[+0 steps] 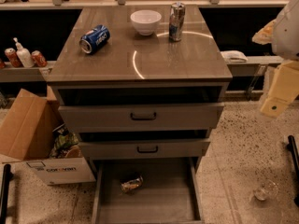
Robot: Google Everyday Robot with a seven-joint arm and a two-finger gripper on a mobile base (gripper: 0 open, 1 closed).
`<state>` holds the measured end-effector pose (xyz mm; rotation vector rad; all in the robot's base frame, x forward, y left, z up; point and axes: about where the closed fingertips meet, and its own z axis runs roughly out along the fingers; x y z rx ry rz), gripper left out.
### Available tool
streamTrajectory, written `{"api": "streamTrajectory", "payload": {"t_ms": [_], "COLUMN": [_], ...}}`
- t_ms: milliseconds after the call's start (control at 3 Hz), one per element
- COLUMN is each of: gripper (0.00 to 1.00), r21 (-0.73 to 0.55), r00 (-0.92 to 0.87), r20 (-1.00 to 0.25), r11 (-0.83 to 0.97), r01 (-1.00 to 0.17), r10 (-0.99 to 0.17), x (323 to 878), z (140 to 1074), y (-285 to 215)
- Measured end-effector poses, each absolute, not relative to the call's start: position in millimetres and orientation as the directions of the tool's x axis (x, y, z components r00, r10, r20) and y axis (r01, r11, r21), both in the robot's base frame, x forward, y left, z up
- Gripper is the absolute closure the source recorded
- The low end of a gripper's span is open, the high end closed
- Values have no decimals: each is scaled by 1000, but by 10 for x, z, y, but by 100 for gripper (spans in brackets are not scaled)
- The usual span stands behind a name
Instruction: Pick orange can from bottom drawer and place on counter
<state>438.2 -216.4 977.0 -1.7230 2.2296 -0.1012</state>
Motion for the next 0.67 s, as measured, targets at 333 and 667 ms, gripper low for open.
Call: {"api": "streamTrajectory", "payload": {"t_ms": [333, 667], "gripper": [0, 0], "r21": [-248, -199], "r00": [-221, -196], "r20": [-208, -274], "r11": [270, 255], "r01": [-930, -946], "r10": [-953, -941], "x": [4382, 4396], "z": [9768, 9493], "y": [-2164, -2062]}}
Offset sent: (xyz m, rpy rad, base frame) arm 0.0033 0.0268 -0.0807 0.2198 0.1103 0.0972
